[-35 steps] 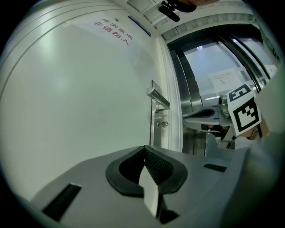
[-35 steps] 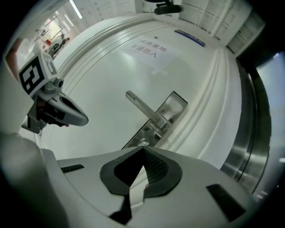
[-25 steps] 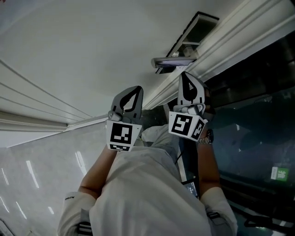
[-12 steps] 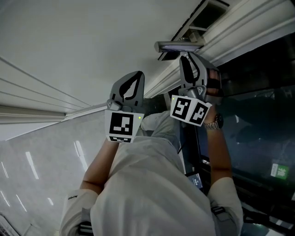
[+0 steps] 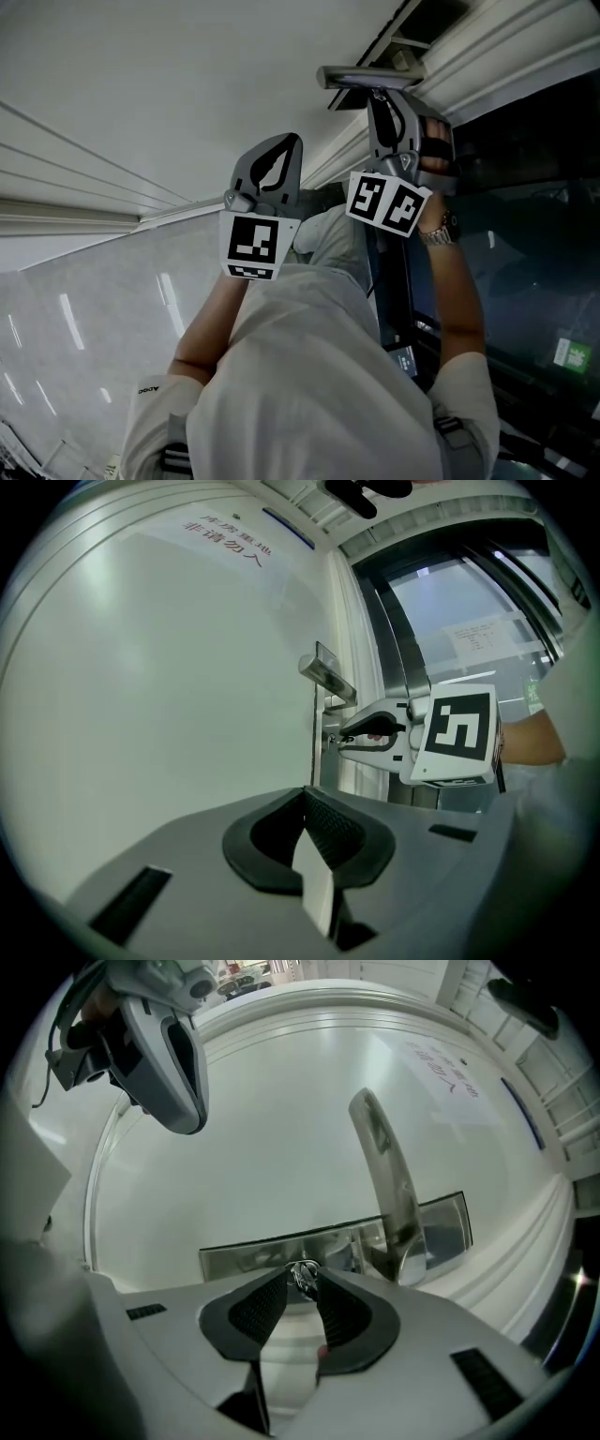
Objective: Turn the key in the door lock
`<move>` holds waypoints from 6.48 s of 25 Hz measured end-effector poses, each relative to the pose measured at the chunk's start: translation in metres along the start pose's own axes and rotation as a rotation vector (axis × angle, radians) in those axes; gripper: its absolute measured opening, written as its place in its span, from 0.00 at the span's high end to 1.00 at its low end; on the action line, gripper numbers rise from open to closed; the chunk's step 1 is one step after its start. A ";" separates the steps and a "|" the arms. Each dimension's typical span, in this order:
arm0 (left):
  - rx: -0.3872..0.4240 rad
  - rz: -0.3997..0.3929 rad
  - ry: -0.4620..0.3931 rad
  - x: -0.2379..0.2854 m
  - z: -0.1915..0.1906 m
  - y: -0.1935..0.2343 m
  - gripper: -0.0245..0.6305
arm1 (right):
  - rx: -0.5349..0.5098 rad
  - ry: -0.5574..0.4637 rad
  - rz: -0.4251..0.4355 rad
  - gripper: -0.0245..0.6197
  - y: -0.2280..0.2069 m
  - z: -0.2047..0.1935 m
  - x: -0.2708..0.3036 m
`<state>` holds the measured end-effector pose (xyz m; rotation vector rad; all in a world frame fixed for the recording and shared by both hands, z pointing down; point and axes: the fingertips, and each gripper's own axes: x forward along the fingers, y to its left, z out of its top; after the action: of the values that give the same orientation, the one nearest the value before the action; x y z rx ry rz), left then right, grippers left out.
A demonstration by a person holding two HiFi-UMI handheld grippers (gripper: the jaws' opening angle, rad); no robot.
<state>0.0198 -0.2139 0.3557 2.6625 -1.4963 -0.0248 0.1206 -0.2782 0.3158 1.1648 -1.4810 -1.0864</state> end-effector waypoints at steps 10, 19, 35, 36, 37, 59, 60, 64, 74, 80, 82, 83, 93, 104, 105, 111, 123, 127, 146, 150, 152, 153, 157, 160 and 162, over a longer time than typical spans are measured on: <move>0.006 0.005 0.019 0.005 -0.005 -0.003 0.95 | 0.037 -0.018 -0.036 0.90 -0.002 0.000 0.006; 0.027 0.008 0.028 0.000 -0.006 -0.004 0.95 | 0.373 0.004 -0.049 0.94 -0.007 -0.001 0.008; 0.006 -0.007 0.047 -0.011 -0.013 -0.003 0.95 | 1.505 -0.038 0.107 0.95 -0.018 -0.011 0.008; 0.005 -0.001 0.046 -0.013 -0.012 -0.001 0.95 | 1.592 -0.046 0.117 0.95 -0.018 -0.013 0.008; 0.005 0.007 0.045 -0.014 -0.012 0.001 0.95 | 1.669 -0.053 0.128 0.95 -0.017 -0.015 0.009; 0.006 0.025 0.052 -0.021 -0.014 0.009 0.95 | 2.349 -0.137 0.301 0.95 -0.016 -0.022 0.009; 0.007 0.024 0.053 -0.021 -0.014 0.008 0.95 | 2.308 -0.144 0.310 0.95 -0.016 -0.020 0.008; 0.008 0.020 0.056 -0.022 -0.016 0.005 0.95 | 2.116 -0.173 0.371 0.90 -0.013 -0.006 0.003; 0.016 -0.009 0.058 -0.013 -0.020 -0.005 0.95 | 1.707 -0.143 0.318 0.74 -0.008 -0.012 -0.005; 0.017 -0.036 0.059 -0.006 -0.020 -0.015 0.95 | 1.035 -0.059 0.176 0.74 -0.011 -0.008 -0.013; 0.016 -0.046 0.059 -0.003 -0.020 -0.018 0.95 | 0.792 -0.028 0.094 0.74 -0.013 -0.006 -0.014; 0.015 -0.050 0.059 -0.002 -0.020 -0.019 0.95 | 0.682 -0.017 0.062 0.74 -0.014 -0.004 -0.014; 0.013 -0.039 0.070 0.000 -0.023 -0.012 0.95 | 0.233 0.021 0.012 0.74 -0.009 0.005 0.001; 0.005 -0.022 0.067 0.001 -0.021 -0.001 0.95 | 0.053 0.044 -0.065 0.78 -0.006 0.000 0.008; 0.004 -0.024 0.067 0.002 -0.022 -0.001 0.95 | 0.032 0.041 -0.075 0.78 -0.006 0.000 0.008; 0.006 -0.036 0.076 0.004 -0.024 -0.004 0.95 | -0.149 0.036 -0.106 0.82 -0.004 -0.002 0.008; 0.007 -0.053 0.090 0.010 -0.026 -0.015 0.95 | 0.070 0.075 -0.101 0.84 -0.009 -0.003 0.007; 0.002 -0.052 0.088 0.011 -0.026 -0.016 0.95 | 0.117 0.068 -0.085 0.85 -0.009 -0.002 0.008; 0.005 -0.062 0.085 0.009 -0.025 -0.020 0.95 | 0.715 0.021 0.014 0.95 -0.013 -0.006 0.009; 0.002 -0.050 0.084 0.008 -0.025 -0.017 0.95 | 0.938 0.001 0.074 0.95 -0.015 -0.006 0.010; -0.001 -0.044 0.084 0.007 -0.025 -0.015 0.95 | 1.064 -0.005 0.106 0.95 -0.015 -0.007 0.010; -0.002 -0.042 0.083 0.007 -0.025 -0.014 0.95 | 1.137 -0.011 0.121 0.95 -0.015 -0.008 0.010; -0.002 -0.031 0.082 0.006 -0.025 -0.012 0.95 | 1.440 -0.046 0.188 0.95 -0.015 -0.011 0.010; -0.003 -0.022 0.078 0.005 -0.024 -0.010 0.95 | 1.643 -0.075 0.249 0.95 -0.015 -0.013 0.010; -0.003 -0.017 0.076 0.005 -0.024 -0.009 0.95 | 1.769 -0.097 0.288 0.95 -0.015 -0.014 0.011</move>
<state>0.0316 -0.2114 0.3789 2.6424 -1.4496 0.0727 0.1357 -0.2924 0.3055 1.8103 -2.5752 0.7342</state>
